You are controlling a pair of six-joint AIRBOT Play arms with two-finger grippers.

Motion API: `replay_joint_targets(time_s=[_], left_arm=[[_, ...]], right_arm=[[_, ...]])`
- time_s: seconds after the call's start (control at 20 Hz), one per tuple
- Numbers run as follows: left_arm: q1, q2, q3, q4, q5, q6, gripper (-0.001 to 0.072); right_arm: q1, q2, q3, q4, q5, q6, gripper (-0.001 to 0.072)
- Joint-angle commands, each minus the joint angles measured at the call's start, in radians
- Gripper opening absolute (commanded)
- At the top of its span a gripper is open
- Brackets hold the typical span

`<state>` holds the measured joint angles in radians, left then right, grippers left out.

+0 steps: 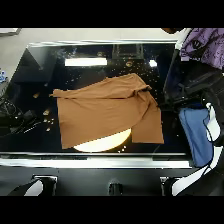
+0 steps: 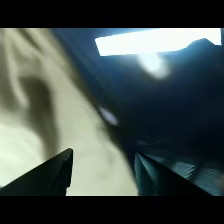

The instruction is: Fold the clothes and pants, and hang the long-sleeved shirts on hangers.

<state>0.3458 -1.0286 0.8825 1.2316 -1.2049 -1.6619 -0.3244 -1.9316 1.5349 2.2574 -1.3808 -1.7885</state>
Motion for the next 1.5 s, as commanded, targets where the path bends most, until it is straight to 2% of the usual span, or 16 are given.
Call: replay_joint_targets(time_s=[0.0,0.1,0.15,0.25,0.45,0.65,0.85,1.0,1.2,1.45], left_arm=[[0.002,0.013,-0.014,-0.002,0.0,0.016,0.0383],[0.005,0.013,-0.005,-0.003,-0.038,0.01,0.0383],[0.005,0.014,-0.006,-0.002,-0.049,0.008,0.0384],[0.023,0.018,-0.053,-0.03,-0.051,0.032,0.0392],[0.14,0.023,-0.243,-0.205,-0.033,0.184,0.0392],[0.169,0.022,-0.393,-0.254,-0.032,0.267,0.0392],[0.169,0.02,-0.476,-0.28,0.011,0.28,0.0392],[0.168,0.02,-0.486,-0.362,0.028,0.331,0.0392],[0.162,-0.012,-0.486,-0.399,0.039,0.332,0.0392],[0.048,-0.09,-0.486,-0.398,0.06,0.331,0.0392]], right_arm=[[0.041,-0.035,-0.014,0.003,0.025,-0.026,0.0388],[0.048,-0.035,-0.013,0.001,0.037,-0.038,0.0133],[0.048,-0.033,-0.014,0.0,0.032,-0.038,0.0032],[0.047,-0.015,-0.014,-0.018,0.027,-0.041,0.003],[0.048,0.034,-0.014,-0.018,0.014,-0.032,0.003],[0.048,0.074,-0.014,-0.018,-0.008,-0.027,0.003],[0.048,0.088,-0.014,-0.018,-0.042,-0.017,0.003],[0.048,0.091,-0.014,-0.016,-0.055,-0.009,0.003],[0.048,0.091,-0.014,-0.016,-0.058,-0.005,0.003],[0.048,0.091,-0.014,-0.016,-0.059,-0.005,0.003]])
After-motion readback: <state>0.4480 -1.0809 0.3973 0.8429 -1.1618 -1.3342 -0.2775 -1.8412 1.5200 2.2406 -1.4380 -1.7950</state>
